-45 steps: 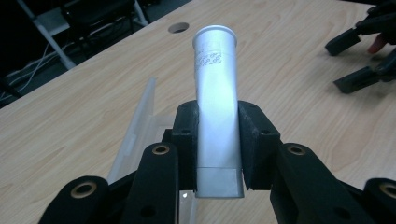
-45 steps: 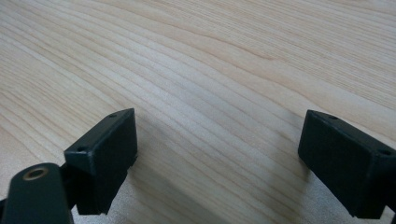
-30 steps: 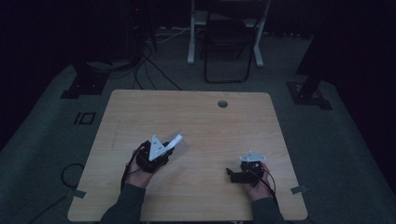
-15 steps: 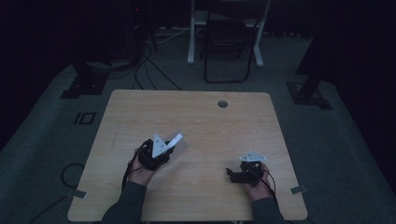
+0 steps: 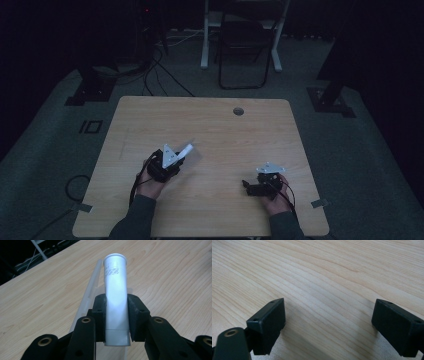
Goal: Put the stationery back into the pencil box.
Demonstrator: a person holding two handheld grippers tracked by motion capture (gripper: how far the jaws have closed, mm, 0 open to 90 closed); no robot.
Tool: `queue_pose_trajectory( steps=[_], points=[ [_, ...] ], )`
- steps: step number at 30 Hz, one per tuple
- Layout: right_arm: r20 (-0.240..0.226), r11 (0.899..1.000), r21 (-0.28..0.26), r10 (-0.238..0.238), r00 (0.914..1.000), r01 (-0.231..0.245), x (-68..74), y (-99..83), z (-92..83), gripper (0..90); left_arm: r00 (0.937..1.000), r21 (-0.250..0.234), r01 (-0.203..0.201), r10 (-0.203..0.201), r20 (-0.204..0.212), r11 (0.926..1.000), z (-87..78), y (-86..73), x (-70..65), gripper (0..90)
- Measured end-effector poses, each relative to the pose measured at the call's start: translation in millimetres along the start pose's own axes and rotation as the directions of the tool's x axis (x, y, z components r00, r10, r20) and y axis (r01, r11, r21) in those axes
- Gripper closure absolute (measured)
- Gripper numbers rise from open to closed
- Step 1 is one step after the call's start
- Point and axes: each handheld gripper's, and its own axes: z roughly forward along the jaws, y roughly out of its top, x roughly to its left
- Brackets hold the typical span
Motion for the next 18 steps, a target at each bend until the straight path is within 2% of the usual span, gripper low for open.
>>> queue_pose_trajectory(
  steps=[18],
  points=[
    [-0.002,1.0,0.0,-0.002,1.0,0.002,0.0,0.1,0.1,11.6,0.9999,0.027,0.012,-0.012,-0.002,0.9996,10.2,-8.3,0.9,70.8]
  ],
)
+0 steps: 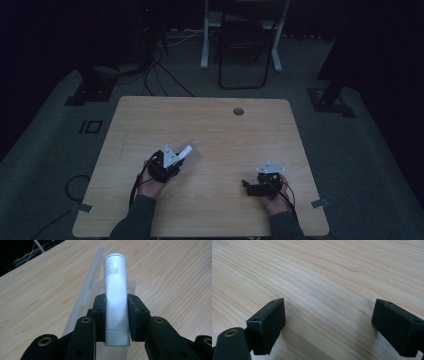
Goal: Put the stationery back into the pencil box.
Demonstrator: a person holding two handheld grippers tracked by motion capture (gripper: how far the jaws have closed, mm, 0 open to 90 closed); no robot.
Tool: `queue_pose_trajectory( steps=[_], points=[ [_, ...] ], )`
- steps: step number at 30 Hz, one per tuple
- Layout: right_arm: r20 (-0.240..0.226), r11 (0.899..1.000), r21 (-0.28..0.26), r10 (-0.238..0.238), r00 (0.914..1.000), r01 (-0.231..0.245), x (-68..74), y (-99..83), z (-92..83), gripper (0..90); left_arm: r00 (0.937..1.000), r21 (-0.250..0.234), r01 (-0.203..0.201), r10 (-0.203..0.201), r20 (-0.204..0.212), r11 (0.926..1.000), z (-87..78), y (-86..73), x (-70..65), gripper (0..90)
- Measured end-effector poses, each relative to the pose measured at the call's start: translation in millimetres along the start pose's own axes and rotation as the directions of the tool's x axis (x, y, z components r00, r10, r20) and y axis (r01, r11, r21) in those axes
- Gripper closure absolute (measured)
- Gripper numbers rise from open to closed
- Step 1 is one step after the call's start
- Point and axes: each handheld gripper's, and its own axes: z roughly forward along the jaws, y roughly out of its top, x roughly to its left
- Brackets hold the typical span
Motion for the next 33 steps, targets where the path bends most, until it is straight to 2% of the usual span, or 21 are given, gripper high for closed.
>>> queue_pose_trajectory(
  steps=[13,33],
  points=[
    [0.0,1.0,0.0,0.001,1.0,-0.001,0.1,0.0,0.0,11.6,0.9999,0.032,-0.004,0.004,-0.015,0.9995,6.6,-9.3,1.4,70.7],
    [0.0,1.0,0.0,0.001,1.0,-0.001,0.1,0.0,0.0,11.6,0.9985,0.079,-0.032,0.035,-0.042,0.9963,17.2,-12.2,-3.5,70.6]
  ],
)
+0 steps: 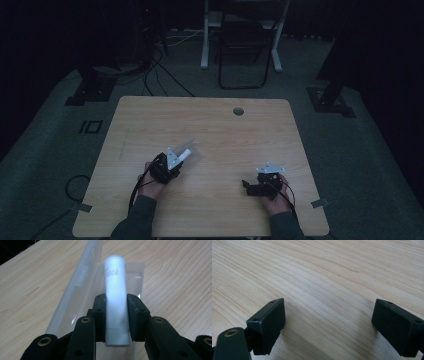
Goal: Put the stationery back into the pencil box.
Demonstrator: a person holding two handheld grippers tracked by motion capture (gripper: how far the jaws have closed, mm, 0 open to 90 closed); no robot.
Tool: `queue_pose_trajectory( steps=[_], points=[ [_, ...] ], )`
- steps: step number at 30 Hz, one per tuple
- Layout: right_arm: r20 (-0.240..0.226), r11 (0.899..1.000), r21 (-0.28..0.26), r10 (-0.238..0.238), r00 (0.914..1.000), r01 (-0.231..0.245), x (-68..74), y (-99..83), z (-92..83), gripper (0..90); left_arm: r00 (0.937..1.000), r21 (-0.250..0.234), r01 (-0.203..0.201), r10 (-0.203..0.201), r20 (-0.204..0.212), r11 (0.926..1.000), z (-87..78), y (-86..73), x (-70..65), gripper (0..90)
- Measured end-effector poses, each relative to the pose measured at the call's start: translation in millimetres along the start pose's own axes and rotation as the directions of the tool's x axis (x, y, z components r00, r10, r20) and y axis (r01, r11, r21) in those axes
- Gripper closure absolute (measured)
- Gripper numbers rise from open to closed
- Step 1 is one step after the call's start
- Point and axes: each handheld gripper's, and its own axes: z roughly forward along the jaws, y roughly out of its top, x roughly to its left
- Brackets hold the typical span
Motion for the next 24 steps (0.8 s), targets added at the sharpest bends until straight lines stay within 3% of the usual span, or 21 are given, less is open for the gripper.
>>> queue_pose_trajectory(
  steps=[10,14,19,24],
  points=[
    [0.0,1.0,0.0,0.0,1.0,0.0,0.0,0.0,0.0,11.6,0.9999,0.026,-0.015,0.015,-0.003,0.9996,4.1,-1.3,-1.2,70.3],
    [0.0,1.0,0.0,0.0,1.0,0.0,0.0,0.0,0.0,11.5,0.9998,0.023,-0.017,0.017,-0.01,0.9996,3.6,-1.0,-1.8,65.2],
    [-0.002,1.0,0.0,-0.002,1.0,0.002,0.0,0.0,0.0,11.6,0.9998,-0.007,-0.014,0.014,-0.015,0.9999,-6.4,0.8,-3.6,61.4],
    [-0.002,1.0,0.0,-0.002,1.0,0.002,0.0,0.0,0.0,11.6,0.9999,-0.077,0.016,-0.016,-0.004,0.9969,-25.3,2.6,-7.3,59.3]
  ],
)
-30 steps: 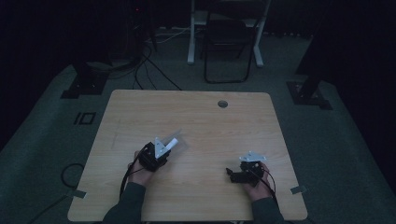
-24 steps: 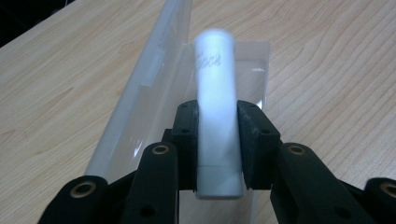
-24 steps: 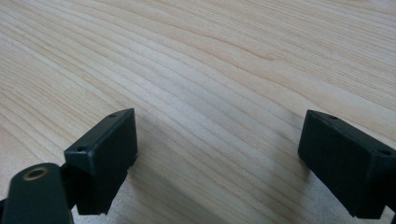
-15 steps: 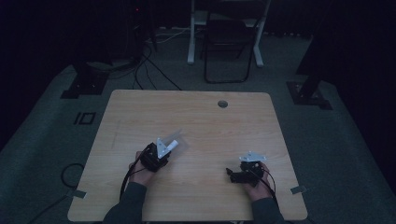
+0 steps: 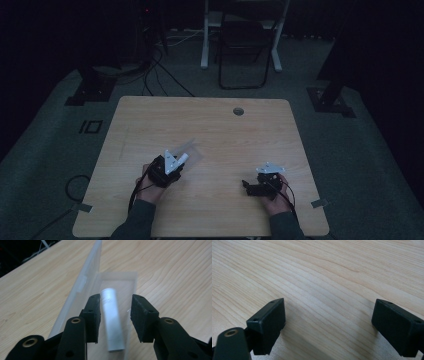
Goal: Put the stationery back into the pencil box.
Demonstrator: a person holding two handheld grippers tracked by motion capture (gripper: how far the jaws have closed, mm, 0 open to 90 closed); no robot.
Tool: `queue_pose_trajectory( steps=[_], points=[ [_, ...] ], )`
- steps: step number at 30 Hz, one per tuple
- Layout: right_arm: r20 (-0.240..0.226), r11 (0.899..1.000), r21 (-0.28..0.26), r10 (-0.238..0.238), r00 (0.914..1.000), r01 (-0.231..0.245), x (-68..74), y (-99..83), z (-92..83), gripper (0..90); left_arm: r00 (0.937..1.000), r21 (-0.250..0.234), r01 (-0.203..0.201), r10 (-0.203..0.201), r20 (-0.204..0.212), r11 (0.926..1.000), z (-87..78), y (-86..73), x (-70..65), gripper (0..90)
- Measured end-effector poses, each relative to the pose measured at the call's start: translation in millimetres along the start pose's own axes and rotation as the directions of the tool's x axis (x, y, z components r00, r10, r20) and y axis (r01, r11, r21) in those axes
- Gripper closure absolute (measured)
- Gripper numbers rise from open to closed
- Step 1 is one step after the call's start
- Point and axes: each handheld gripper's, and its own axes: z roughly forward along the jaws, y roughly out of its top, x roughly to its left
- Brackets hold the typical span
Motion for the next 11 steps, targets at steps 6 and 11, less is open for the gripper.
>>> queue_pose_trajectory(
  steps=[6,11],
  points=[
    [0.0,1.0,0.0,0.0,1.0,0.0,0.0,0.0,0.0,11.6,0.9986,-0.033,0.022,-0.02,0.048,0.9992,-13.6,-1.3,-5.1,57.0],
    [0.0,1.0,0.0,0.0,1.0,0.0,0.0,0.0,0.0,11.5,0.9933,-0.053,0.058,-0.052,0.103,0.9969,-20.2,-8.2,-16.2,56.4]
  ],
)
